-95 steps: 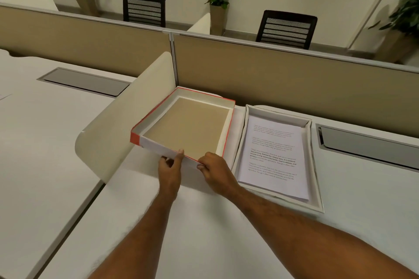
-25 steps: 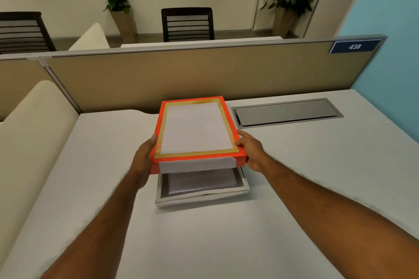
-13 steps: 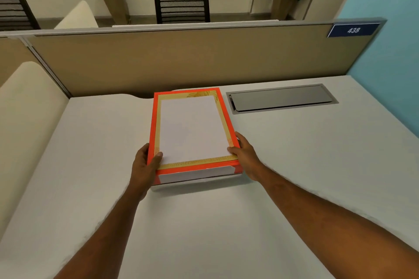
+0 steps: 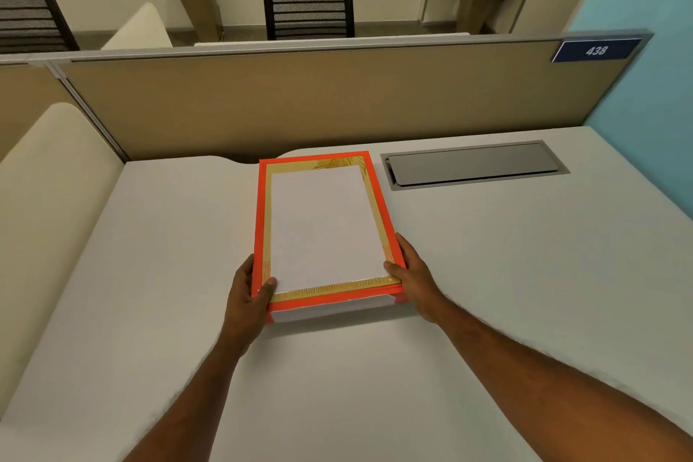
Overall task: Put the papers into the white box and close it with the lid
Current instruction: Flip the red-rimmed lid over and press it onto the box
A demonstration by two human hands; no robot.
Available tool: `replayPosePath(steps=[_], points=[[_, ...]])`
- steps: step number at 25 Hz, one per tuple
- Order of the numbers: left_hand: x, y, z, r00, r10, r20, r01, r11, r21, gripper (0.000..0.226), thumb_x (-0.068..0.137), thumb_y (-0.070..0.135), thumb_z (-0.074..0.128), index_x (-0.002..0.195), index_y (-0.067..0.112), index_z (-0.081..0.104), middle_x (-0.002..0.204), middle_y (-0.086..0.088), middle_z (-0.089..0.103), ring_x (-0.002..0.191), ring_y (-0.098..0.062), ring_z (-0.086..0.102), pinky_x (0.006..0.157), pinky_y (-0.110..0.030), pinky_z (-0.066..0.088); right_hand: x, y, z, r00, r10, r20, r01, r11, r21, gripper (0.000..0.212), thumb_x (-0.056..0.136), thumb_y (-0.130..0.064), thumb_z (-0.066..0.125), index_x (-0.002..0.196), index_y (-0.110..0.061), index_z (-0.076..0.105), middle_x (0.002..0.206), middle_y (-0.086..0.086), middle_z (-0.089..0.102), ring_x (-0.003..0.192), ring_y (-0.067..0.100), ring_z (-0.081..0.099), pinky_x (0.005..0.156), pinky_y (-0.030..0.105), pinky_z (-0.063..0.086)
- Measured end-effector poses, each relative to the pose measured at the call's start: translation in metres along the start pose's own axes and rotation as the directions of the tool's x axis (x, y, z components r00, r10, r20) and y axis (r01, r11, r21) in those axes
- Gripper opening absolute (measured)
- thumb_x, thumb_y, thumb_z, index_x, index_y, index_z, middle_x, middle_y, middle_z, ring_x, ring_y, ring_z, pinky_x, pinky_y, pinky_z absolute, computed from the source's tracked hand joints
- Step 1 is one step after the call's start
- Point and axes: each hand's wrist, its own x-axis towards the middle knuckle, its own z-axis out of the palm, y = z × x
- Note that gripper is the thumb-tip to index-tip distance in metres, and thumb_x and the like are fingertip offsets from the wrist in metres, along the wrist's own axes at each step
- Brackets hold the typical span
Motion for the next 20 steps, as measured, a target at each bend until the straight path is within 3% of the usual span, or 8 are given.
replayPosePath(steps=[5, 10, 13, 16, 18, 20], points=[[-0.002, -0.013, 0.004, 1.0, 0.01, -0.01, -0.01, 0.998, 0.06, 0.061, 0.094, 0.031, 0.056, 0.148, 0.024, 0.029, 0.141, 0.0, 0.047, 0.118, -0.022, 0.055, 0.092, -0.038, 0.053, 0.003, 0.015, -0.001, 1.0, -0.025, 0.002, 0.025, 0.999, -0.041, 0.063, 0.099, -0.018, 0.052, 0.152, -0.03, 0.021, 0.141, -0.01, 0.041, 0.119, 0.014, 0.052, 0.07, 0.011, 0.056], [0.0, -0.021, 0.003, 0.999, 0.042, -0.023, -0.04, 0.996, 0.086, 0.064, 0.093, 0.026, 0.06, 0.149, 0.025, 0.03, 0.144, 0.002, 0.047, 0.119, -0.016, 0.053, 0.094, -0.03, 0.048, 0.008, 0.03, -0.001, 0.998, -0.06, -0.02, 0.058, 0.996, -0.072, 0.066, 0.097, -0.021, 0.056, 0.153, -0.029, 0.022, 0.149, -0.008, 0.038, 0.125, 0.012, 0.046, 0.073, 0.006, 0.052], [0.001, -0.022, 0.003, 0.999, 0.046, -0.027, -0.043, 0.995, 0.089, 0.064, 0.093, 0.025, 0.06, 0.15, 0.026, 0.03, 0.144, 0.003, 0.048, 0.119, -0.015, 0.053, 0.094, -0.029, 0.048, 0.011, 0.034, -0.001, 0.996, -0.088, -0.014, 0.086, 0.993, -0.077, 0.067, 0.096, -0.024, 0.058, 0.153, -0.03, 0.022, 0.154, -0.009, 0.034, 0.133, 0.014, 0.042, 0.092, 0.02, 0.054], [0.003, -0.022, -0.002, 1.0, 0.017, -0.01, -0.017, 0.999, 0.027, 0.063, 0.091, 0.024, 0.061, 0.147, 0.024, 0.032, 0.146, 0.001, 0.046, 0.127, -0.021, 0.051, 0.101, -0.044, 0.048, 0.011, 0.037, -0.005, 0.994, -0.106, -0.006, 0.105, 0.989, -0.105, 0.071, 0.092, -0.03, 0.062, 0.152, -0.029, 0.023, 0.153, -0.01, 0.035, 0.141, 0.019, 0.039, 0.111, 0.041, 0.044], [0.009, -0.016, -0.012, 0.999, -0.012, -0.049, 0.009, 0.998, -0.063, 0.063, 0.088, 0.027, 0.062, 0.145, 0.023, 0.035, 0.15, -0.001, 0.043, 0.136, -0.023, 0.044, 0.106, -0.044, 0.043, 0.015, 0.036, -0.01, 0.994, -0.101, -0.037, 0.097, 0.99, -0.099, 0.075, 0.088, -0.042, 0.061, 0.152, -0.028, 0.023, 0.157, -0.006, 0.032, 0.144, 0.021, 0.034, 0.116, 0.045, 0.036], [0.024, -0.005, -0.024, 0.996, 0.009, -0.089, -0.01, 1.0, -0.003, 0.065, 0.084, 0.036, 0.06, 0.143, 0.021, 0.037, 0.15, -0.004, 0.043, 0.138, -0.025, 0.042, 0.107, -0.042, 0.04, 0.028, 0.025, -0.017, 0.988, -0.114, -0.1, 0.096, 0.981, -0.167, 0.074, 0.087, -0.051, 0.059, 0.15, -0.028, 0.027, 0.158, -0.003, 0.032, 0.145, 0.022, 0.032, 0.117, 0.044, 0.032]])
